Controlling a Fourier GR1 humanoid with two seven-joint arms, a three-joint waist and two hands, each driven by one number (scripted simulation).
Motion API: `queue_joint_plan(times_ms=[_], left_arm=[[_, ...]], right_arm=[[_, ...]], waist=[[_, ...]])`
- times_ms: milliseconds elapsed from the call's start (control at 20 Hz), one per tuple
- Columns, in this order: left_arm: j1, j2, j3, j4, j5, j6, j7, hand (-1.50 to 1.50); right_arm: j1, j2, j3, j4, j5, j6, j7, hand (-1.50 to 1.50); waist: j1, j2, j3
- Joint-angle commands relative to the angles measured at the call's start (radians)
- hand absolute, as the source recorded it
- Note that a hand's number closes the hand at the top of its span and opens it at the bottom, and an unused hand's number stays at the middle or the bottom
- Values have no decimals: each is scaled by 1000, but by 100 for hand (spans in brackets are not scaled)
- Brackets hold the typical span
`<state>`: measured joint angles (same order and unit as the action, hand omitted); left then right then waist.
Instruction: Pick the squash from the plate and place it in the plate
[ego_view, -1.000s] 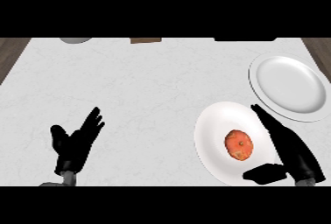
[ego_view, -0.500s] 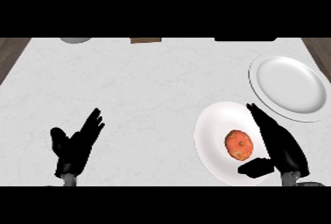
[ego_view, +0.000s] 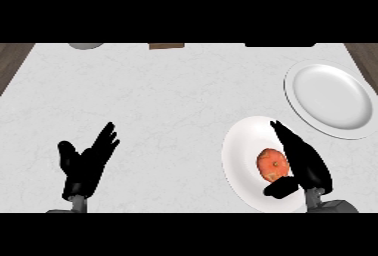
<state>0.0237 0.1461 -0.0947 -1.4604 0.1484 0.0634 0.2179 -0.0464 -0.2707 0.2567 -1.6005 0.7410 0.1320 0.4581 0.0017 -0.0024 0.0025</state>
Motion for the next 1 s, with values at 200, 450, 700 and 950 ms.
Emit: queue_joint_plan(times_ms=[200, 450, 700, 950], left_arm=[[7, -8, 37, 88, 3, -48, -76, 0], [-56, 10, 70, 53, 7, -47, 46, 0], [0, -33, 25, 40, -37, -20, -14, 0], [-35, -40, -3, 9, -36, -33, 7, 0]], right_arm=[[-38, -2, 38, 138, 115, -26, -126, 150], [-3, -16, 11, 39, 141, 27, -102, 150], [47, -40, -49, -19, 143, -152, -237, 150], [-327, 202, -204, 216, 336, -287, 315, 150]], waist=[[1, 3, -3], [-3, 2, -3], [-10, 0, -2], [74, 27, -6]])
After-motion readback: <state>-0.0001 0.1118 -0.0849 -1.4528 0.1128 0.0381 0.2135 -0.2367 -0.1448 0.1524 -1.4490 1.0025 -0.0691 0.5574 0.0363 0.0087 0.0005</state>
